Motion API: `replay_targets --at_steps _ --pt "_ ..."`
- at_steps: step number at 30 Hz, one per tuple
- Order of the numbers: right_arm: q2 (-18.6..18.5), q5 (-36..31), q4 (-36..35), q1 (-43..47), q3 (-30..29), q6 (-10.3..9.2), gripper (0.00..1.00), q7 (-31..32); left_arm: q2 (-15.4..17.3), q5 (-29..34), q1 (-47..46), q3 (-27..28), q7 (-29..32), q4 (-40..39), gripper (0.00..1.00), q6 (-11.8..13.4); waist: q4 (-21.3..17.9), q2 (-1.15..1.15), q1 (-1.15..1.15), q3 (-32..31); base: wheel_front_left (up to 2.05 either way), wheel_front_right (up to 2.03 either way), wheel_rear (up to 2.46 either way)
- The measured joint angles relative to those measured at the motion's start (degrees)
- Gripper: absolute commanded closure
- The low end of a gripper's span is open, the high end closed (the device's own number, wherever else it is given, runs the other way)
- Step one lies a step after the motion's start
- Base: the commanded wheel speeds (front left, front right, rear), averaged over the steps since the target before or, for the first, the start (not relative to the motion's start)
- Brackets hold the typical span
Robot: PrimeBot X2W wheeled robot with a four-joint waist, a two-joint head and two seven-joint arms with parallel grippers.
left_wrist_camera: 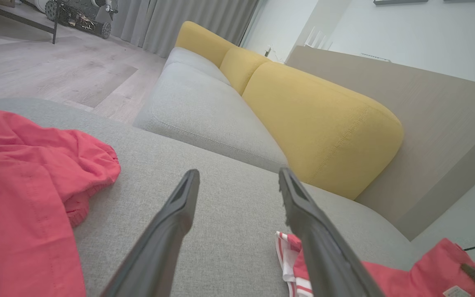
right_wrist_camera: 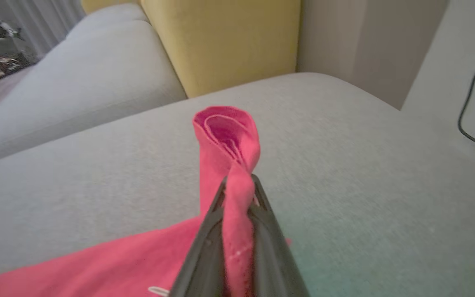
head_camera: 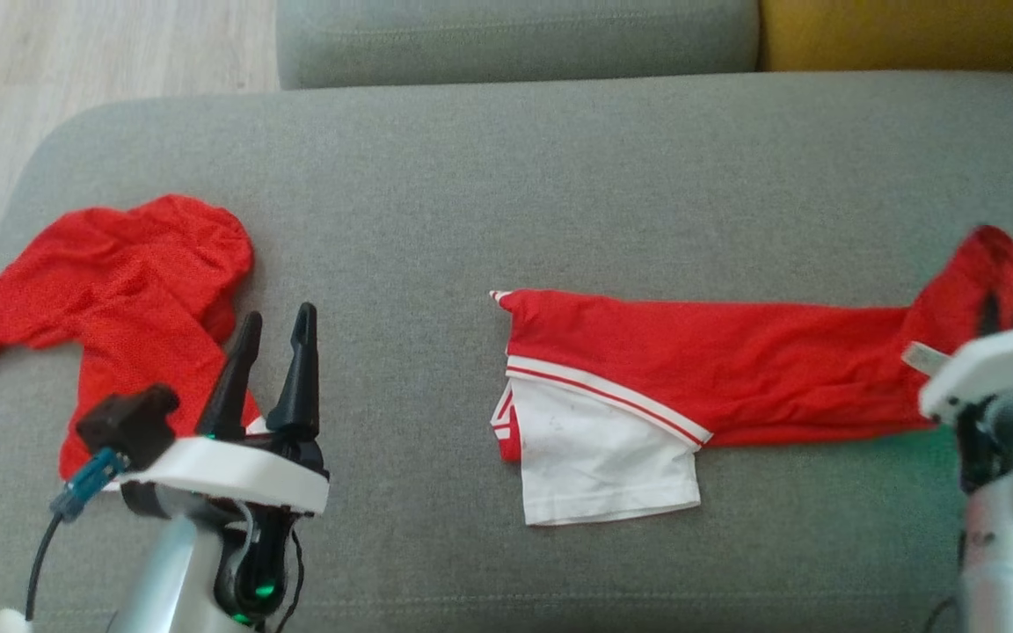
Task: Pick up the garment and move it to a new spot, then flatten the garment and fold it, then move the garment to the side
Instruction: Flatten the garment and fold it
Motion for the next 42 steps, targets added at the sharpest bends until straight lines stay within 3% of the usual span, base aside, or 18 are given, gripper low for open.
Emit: replay_targets --at_steps 2,8,14,19,31,33,38,42 --pt "0.11 3.8 -1.11 0.05 5.33 0.0 1.0 0.45 -0.11 0.0 0.25 0.0 0.0 0.37 0.0 0.0 -0.01 0.0 0.0 -0.75 0.0 0.0 0.0" --pt "0.24 23.46 -7.19 3.32 27.5 0.0 1.0 2.08 -0.86 0.07 1.14 -0.05 0.0 1.16 0.0 0.0 0.25 0.0 0.0 -2.69 0.0 0.0 0.0" --pt "0.23 36.32 -15.15 10.33 43.54 0.0 1.0 3.1 -1.32 0.07 1.16 0.01 0.0 1.15 0.0 0.0 0.91 0.0 0.0 -3.35 0.0 0.0 0.0" --pt "0.25 38.97 -15.38 11.37 50.09 0.0 1.0 0.7 -1.51 0.07 1.16 -0.13 0.0 1.16 0.0 0.0 1.74 0.0 0.0 -2.77 0.0 0.0 0.0" --pt "0.07 49.36 -6.46 5.32 62.88 0.0 1.0 -8.94 -1.57 -0.13 0.87 -0.62 0.0 1.18 0.0 0.0 4.93 0.0 0.0 1.16 0.0 0.0 0.0" --pt "0.04 50.54 -4.23 4.08 65.25 0.0 0.0 -9.72 -1.57 -0.58 0.81 -0.63 0.0 1.35 0.0 0.0 5.33 0.0 0.0 1.57 0.0 0.0 0.0" --pt "-0.14 53.86 -1.57 3.04 71.35 0.0 0.0 -9.69 -1.55 -0.58 0.79 -0.73 0.0 1.65 0.0 0.0 5.58 0.0 0.0 1.68 0.0 0.0 0.0" --pt "-0.13 54.58 0.63 0.78 71.35 0.0 0.0 -11.09 -1.53 -0.59 0.8 -0.34 0.0 2.22 0.0 0.0 4.85 0.0 0.0 0.83 0.0 0.0 0.0"
